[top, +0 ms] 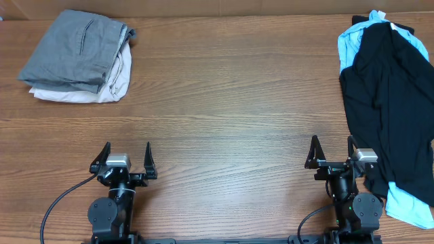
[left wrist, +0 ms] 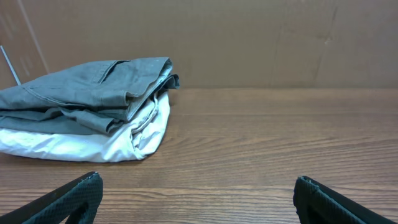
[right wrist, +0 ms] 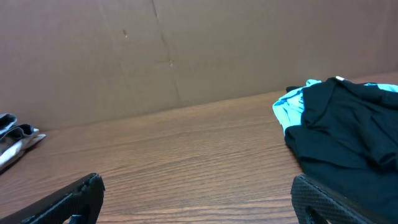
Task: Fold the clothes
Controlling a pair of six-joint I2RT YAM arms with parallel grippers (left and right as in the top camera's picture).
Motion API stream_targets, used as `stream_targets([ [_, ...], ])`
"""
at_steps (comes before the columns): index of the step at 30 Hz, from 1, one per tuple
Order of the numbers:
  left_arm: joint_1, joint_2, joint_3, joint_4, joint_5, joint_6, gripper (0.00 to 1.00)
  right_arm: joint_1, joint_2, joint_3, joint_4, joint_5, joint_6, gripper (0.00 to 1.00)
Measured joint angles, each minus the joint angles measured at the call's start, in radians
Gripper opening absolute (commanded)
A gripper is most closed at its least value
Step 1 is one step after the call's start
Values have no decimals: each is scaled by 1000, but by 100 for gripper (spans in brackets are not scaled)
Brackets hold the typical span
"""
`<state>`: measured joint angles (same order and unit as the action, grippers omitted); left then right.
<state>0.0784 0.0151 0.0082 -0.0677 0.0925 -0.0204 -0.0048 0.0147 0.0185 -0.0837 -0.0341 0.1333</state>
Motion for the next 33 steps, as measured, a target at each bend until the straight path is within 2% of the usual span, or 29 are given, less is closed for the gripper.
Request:
stream_targets([
  [13,0,0,0,7,-8,0,100,0,0,0,83,26,0,100],
  [22,0,0,0,114,-11,0,100,0,0,0,143,27,0,100],
  [28,0,0,8,89,-11,-16,100,0,0,0,179,5,0,100],
  [33,0,0,99,-24,-15,-33,100,0,0,9,171,-18,0,100],
])
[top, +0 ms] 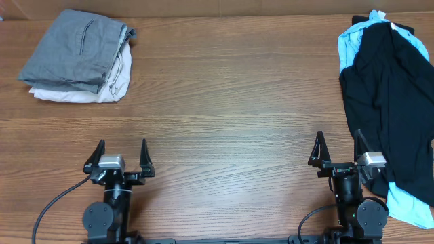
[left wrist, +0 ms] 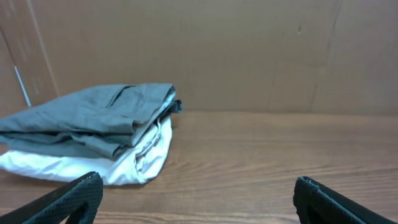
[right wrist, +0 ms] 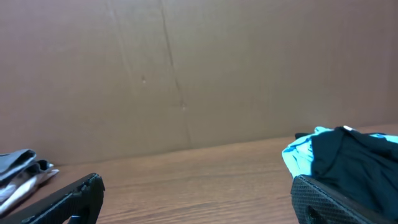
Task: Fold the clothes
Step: 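Reach the right gripper to the black T-shirt and grasp it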
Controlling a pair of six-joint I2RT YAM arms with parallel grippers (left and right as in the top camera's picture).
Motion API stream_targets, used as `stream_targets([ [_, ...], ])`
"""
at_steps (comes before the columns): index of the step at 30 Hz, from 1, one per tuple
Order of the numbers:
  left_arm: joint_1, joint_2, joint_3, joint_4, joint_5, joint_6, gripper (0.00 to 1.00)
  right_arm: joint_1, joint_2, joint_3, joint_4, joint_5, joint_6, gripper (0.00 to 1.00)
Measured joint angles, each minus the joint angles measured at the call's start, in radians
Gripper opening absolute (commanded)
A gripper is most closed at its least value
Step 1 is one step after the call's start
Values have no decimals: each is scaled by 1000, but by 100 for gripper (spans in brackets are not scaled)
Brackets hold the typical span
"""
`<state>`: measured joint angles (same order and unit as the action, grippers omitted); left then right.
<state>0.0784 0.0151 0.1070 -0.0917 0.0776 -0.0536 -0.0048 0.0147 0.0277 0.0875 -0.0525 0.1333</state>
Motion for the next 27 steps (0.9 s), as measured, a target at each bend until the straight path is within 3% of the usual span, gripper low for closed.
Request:
stream_targets([
  [6,0,28,183,-137,0,0,100,0,4,103,-31,-60,0,100],
  [13,0,221,406,-241,5,0,100,0,112,289,-153,-101,-3,100],
  [19,0,492,695,-419,34,0,100,0,336,568,-371,-121,-7,100],
  [27,0,847,1092,-708,84,-1,100,0,775,1033,-792,-128,-27,100],
])
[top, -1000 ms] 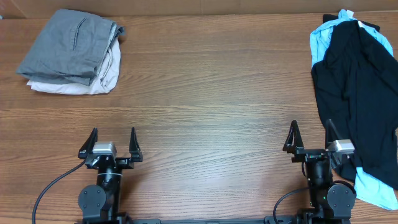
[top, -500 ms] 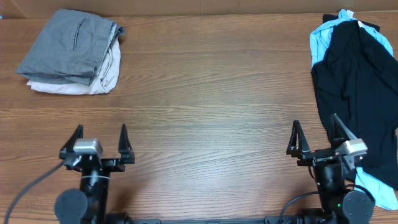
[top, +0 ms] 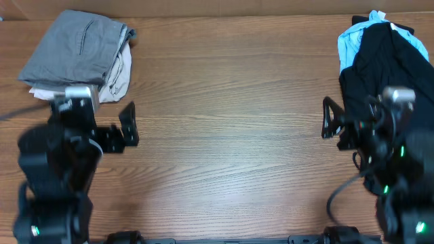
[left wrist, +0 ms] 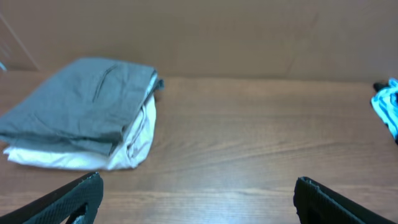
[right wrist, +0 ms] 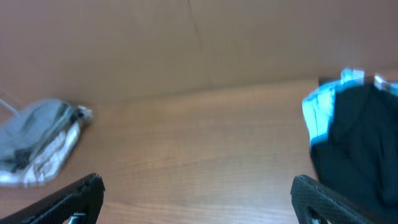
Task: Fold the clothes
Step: 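Reach the right gripper to the black T-shirt and grasp it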
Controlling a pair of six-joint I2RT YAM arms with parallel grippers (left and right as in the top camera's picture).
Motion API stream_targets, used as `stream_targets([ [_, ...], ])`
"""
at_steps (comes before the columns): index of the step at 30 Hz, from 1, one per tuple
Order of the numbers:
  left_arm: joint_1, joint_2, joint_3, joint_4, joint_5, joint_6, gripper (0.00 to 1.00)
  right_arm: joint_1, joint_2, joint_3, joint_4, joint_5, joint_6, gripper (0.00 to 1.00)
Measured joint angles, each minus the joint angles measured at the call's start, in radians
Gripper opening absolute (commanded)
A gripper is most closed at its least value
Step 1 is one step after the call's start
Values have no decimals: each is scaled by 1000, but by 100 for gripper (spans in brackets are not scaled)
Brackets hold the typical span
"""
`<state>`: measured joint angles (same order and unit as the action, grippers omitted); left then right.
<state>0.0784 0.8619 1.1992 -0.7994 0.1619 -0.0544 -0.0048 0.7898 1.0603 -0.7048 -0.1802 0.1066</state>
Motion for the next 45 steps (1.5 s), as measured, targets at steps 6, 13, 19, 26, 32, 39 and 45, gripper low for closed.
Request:
stream_targets([
  [6,0,186,106,-71,22,0,100,0,338,256,-180,0,-22,100],
  [13,0,372,106,-70,40,0,100,-12,592,294,-72,43,-27,100],
  [19,0,508,106,-39,64,0,100,-153,759,296,60,76,-3,93],
  [26,0,602,106,-37,71,0,100,-365,916,296,109,103,13,88],
  [32,0,646,106,-30,74,0,100,-436,1009,296,158,121,-15,83],
  [39,0,668,106,-8,75,0,100,-467,1092,296,211,140,-30,74],
  [45,0,668,106,33,75,0,100,-473,1170,296,241,144,-33,66],
])
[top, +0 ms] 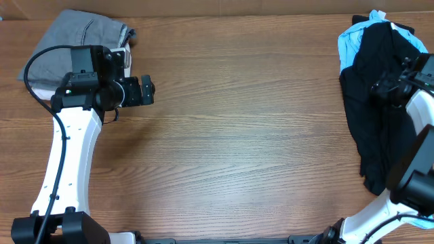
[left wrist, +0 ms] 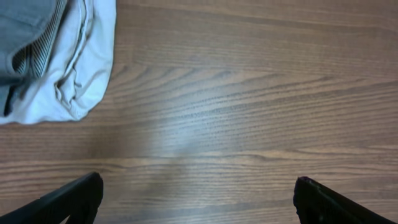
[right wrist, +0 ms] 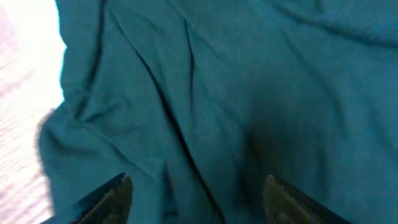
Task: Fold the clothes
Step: 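Reach the right gripper to the black T-shirt and grasp it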
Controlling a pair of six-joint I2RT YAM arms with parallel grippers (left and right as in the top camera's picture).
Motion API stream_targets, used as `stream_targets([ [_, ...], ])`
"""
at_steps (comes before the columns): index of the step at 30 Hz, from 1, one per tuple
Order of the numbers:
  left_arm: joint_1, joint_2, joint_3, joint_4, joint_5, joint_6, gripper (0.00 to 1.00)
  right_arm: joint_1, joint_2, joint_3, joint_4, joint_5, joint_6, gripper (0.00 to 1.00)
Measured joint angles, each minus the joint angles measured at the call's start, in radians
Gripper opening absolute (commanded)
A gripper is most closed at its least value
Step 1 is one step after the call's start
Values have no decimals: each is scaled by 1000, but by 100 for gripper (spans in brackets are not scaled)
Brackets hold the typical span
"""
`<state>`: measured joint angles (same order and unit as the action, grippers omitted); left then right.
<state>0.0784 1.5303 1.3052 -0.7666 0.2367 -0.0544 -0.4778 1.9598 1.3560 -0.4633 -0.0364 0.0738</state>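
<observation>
A black garment lies crumpled over a light blue one at the table's right edge. My right gripper hangs open just above the black cloth, whose dark folds fill the right wrist view between the spread fingers of the gripper. At the far left a folded grey garment rests on a folded white one; my left arm hides part of the stack. My left gripper is open over bare wood just right of the stack, its jaws wide apart with nothing between them.
The wooden table runs between the two piles. A brown cardboard wall stands along the far edge. A black cable loops off the left arm near the folded stack.
Both arms were raised over the table's sides. Now the left gripper is low beside the folded stack and the right gripper is low over the black garment. Both stay open.
Both arms first sat parked at the front edge, grippers open and facing the back wall. They then tilted up, later stood raised and further out over the table, and now reach the left stack and the right pile. No garment has moved.
</observation>
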Motion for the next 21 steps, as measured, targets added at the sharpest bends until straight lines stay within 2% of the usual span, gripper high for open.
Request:
stream_targets([
  [11,0,0,0,20,-2,0,100,0,54,0,0,10,-5,28],
  [18,0,0,0,43,-9,-13,99,0,53,0,-3,10,-3,15],
  [21,0,0,0,73,-9,-32,97,0,39,0,-18,10,-4,4],
])
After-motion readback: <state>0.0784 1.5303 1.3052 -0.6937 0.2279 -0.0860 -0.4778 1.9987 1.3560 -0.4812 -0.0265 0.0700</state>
